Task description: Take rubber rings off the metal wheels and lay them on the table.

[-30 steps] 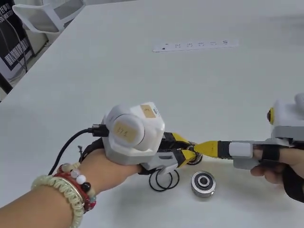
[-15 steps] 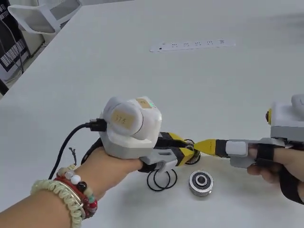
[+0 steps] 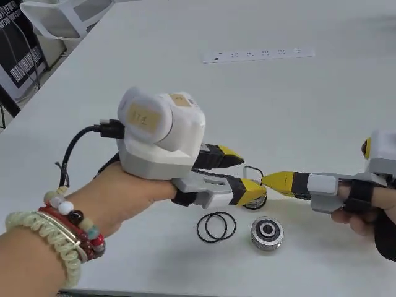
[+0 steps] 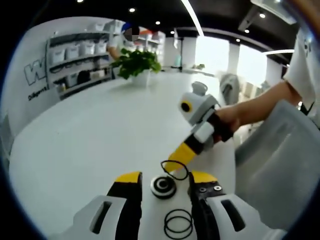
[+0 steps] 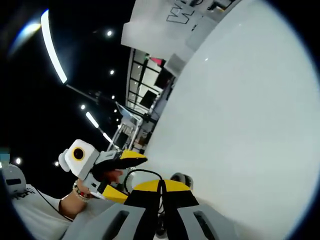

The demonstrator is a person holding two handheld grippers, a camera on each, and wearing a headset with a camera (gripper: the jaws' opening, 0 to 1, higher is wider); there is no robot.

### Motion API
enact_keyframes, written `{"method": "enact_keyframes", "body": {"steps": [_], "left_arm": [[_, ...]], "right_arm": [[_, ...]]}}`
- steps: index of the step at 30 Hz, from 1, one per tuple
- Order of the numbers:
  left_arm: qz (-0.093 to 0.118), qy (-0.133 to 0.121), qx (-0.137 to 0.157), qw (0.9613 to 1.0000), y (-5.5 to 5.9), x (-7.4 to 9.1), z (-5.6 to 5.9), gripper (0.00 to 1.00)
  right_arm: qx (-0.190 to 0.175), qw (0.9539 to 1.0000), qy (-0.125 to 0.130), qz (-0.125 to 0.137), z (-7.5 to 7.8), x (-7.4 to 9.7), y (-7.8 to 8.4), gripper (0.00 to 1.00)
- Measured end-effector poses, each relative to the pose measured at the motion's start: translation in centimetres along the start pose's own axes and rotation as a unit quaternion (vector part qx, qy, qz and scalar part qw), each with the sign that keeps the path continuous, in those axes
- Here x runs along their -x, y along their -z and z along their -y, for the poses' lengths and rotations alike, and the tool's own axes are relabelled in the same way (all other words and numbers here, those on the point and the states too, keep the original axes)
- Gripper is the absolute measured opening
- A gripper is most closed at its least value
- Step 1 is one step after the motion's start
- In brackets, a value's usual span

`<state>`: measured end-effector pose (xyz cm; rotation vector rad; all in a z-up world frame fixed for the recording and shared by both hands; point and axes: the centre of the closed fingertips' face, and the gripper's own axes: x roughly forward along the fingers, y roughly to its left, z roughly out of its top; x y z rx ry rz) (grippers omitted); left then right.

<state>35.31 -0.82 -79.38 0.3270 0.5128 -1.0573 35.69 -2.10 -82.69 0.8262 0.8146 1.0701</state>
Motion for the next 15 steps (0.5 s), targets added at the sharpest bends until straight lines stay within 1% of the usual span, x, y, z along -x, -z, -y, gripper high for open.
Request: {"method": "enact_keyframes", "body": {"steps": [4,7,11,12,13,15], "left_arm": [[0.009,-0.008,0.001,0.9999,-0.8,2.3,-0.2,0.54],[0.011,-0.024,-0.014,0.9996,-1.1,4.1,-0.4,0.58],[0.015,-0.034,-0.019,0.9991,-0.8,7.0,-0.2,0.59],[0.014,-0.035,-0.019,0.9991,-0.8,7.3,-0.1,0.6],[0.011,-0.036,-0.019,0.9991,-0.4,8.0,0.1,0.6],[0.01,-0.048,-0.021,0.9986,0.0,9.2,0.3,0.62]], "right_arm": [[0.003,1.0,-0.003,-0.009,-0.2,-0.2,0.4,0.0],[0.004,0.9998,-0.005,-0.016,-0.2,-0.3,0.6,0.0],[0.004,0.9997,-0.005,-0.024,-0.2,-0.3,0.9,0.0],[0.005,0.9996,-0.005,-0.027,-0.3,-0.3,1.0,0.0],[0.005,0.9996,-0.004,-0.028,-0.3,-0.3,1.1,0.0],[0.008,0.9995,-0.003,-0.032,-0.3,-0.3,1.2,0.0]]}}
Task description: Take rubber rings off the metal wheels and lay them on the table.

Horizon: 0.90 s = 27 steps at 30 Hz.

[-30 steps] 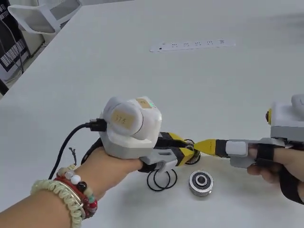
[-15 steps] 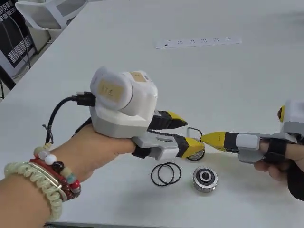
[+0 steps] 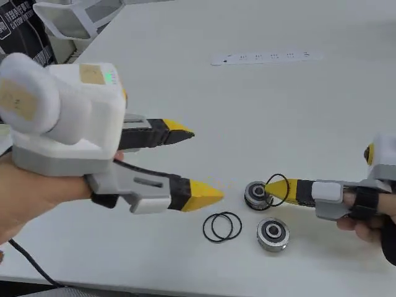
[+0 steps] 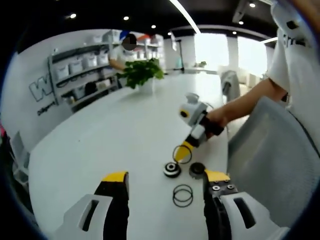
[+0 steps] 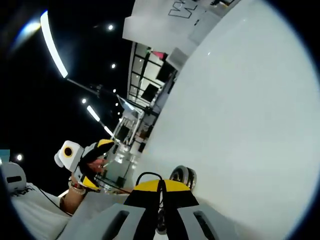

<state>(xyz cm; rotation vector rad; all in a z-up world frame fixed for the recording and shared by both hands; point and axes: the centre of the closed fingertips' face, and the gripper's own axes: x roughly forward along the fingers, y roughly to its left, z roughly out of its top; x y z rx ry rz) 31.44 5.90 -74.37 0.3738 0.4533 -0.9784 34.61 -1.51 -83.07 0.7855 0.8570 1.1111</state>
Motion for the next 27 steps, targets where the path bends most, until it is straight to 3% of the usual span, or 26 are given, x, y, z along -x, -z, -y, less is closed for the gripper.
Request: {"method": "enact_keyframes", "body": {"steps": [5,10,16,23,26,27], "left_arm": [[-0.01,-0.02,0.005,0.9997,1.3,2.5,0.3,0.65],[-0.046,-0.057,0.008,0.9973,3.8,5.1,-0.2,0.67],[-0.049,-0.077,0.034,0.9952,5.4,7.5,0.0,0.71],[-0.046,-0.088,0.062,0.9932,6.6,8.2,0.5,0.71],[-0.046,-0.089,0.068,0.9926,7.0,8.2,0.7,0.71],[-0.044,-0.089,0.07,0.9926,7.1,8.1,0.8,0.71]], "right_arm": [[0.002,0.9998,0.004,-0.017,0.0,-0.1,0.6,0.0],[0.012,0.9987,0.015,-0.046,0.0,-0.3,1.6,0.0],[0.025,0.9972,0.027,-0.066,-0.3,-0.3,1.6,0.0],[0.056,0.9953,0.026,-0.075,-2.2,-0.4,0.7,0.0],[0.109,0.9867,0.06,-0.105,-1.8,-0.4,1.0,0.0],[0.132,0.9804,0.077,-0.124,-1.5,-0.4,1.4,0.0]]}}
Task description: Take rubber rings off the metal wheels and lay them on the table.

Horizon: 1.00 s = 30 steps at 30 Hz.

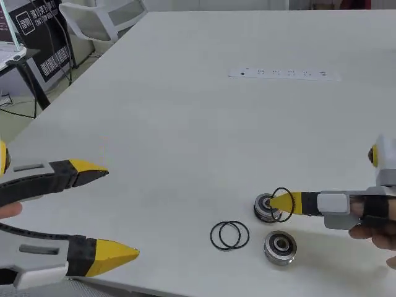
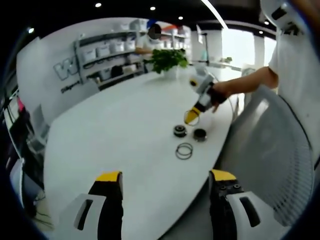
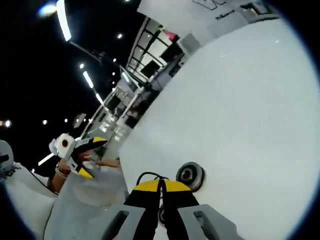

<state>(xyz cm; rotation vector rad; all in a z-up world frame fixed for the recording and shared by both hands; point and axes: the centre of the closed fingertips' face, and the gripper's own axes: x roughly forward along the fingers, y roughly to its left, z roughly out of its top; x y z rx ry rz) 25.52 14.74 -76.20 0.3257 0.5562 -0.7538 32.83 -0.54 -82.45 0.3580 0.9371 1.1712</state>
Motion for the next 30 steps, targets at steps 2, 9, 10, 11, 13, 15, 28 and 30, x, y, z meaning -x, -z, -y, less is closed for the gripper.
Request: {"method": "enact_keyframes", "body": {"steps": [2,9,10,11,13,15,28,30], "left_arm": [[0.003,0.005,0.009,0.9999,0.2,-0.3,0.3,0.71],[-0.002,0.006,0.004,1.0,0.4,-0.7,0.5,0.7],[-0.001,0.006,0.004,1.0,0.4,-0.7,0.5,0.7],[0.0,0.006,0.003,1.0,0.4,-0.7,0.6,0.7],[0.001,0.006,0.004,1.0,0.4,-0.7,0.6,0.7],[0.001,0.006,0.003,1.0,0.4,-0.8,0.6,0.69],[-0.002,0.002,0.0,1.0,0.4,-0.8,0.5,0.69],[-0.003,0.002,-0.001,1.0,0.5,-0.8,0.5,0.69]], "right_arm": [[0.029,0.9991,0.017,-0.026,-0.1,-0.5,0.5,0.0],[0.125,0.9868,0.055,-0.087,-0.1,-2.0,1.4,0.0],[0.13,0.9855,0.059,-0.092,0.0,-2.1,1.5,0.0],[0.137,0.9838,0.063,-0.097,0.1,-2.2,1.5,0.0],[0.145,0.9816,0.068,-0.104,0.3,-2.5,1.5,0.0],[0.153,0.9801,0.067,-0.107,0.3,-2.6,1.5,0.0],[0.174,0.9725,0.088,-0.128,1.5,-3.1,1.8,0.0],[0.174,0.9724,0.085,-0.131,1.5,-3.3,1.9,0.0]]}}
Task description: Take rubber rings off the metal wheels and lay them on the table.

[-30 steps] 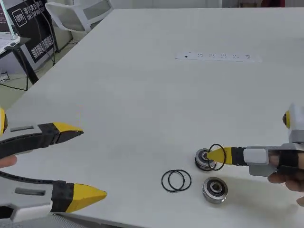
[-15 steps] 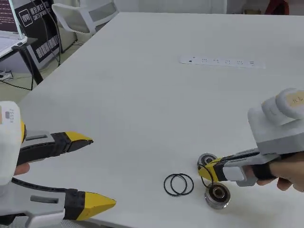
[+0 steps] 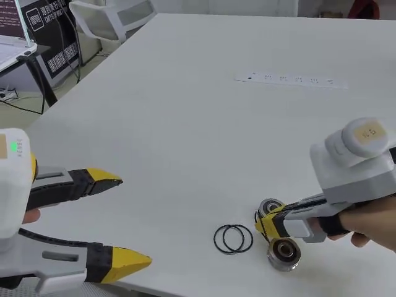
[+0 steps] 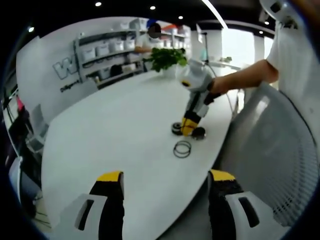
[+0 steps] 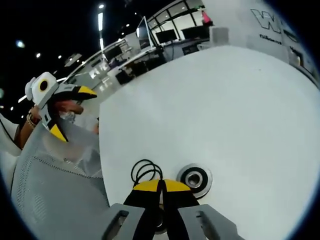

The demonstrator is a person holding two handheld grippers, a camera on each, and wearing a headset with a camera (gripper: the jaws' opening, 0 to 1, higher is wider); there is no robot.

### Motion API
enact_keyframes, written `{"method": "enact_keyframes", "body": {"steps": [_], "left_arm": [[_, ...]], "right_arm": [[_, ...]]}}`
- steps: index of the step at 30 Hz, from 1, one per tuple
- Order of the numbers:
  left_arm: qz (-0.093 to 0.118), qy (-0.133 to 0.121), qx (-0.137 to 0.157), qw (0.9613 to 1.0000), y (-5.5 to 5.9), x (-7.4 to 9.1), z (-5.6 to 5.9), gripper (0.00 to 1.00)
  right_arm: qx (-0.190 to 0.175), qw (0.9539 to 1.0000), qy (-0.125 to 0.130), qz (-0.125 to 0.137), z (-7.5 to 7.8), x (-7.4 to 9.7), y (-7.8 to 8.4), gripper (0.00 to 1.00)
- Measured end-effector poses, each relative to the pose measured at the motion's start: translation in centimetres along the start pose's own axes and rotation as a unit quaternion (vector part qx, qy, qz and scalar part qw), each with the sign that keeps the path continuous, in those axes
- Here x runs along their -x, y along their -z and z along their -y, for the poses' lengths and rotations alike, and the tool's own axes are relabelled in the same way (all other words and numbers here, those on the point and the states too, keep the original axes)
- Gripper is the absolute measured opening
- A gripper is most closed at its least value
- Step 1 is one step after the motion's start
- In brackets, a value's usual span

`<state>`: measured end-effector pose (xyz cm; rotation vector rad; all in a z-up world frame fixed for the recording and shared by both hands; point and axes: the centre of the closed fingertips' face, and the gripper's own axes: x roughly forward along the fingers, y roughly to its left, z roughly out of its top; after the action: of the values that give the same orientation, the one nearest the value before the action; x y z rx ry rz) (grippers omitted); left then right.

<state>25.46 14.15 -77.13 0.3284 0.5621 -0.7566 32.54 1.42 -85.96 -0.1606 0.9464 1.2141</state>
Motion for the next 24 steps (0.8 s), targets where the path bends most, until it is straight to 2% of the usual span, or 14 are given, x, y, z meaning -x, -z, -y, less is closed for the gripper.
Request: {"method": "enact_keyframes", "body": {"steps": [5,16,22,24], "left_arm": [[0.0,0.0,0.0,1.0,0.0,0.0,0.0,0.69],[-0.002,-0.002,-0.001,1.0,0.1,0.1,0.0,0.69],[-0.008,0.003,-0.005,1.0,0.2,0.2,0.1,0.7],[-0.012,0.007,-0.008,0.9999,0.3,0.2,0.2,0.7]], "right_arm": [[0.014,0.9998,0.015,-0.008,0.4,-0.1,0.2,0.01],[0.009,0.9999,0.014,0.001,0.1,0.3,-0.1,0.03],[0.01,0.9997,0.015,0.015,0.3,1.0,-0.4,0.04],[0.019,0.9994,0.009,0.029,0.2,1.4,-0.7,0.04]]}}
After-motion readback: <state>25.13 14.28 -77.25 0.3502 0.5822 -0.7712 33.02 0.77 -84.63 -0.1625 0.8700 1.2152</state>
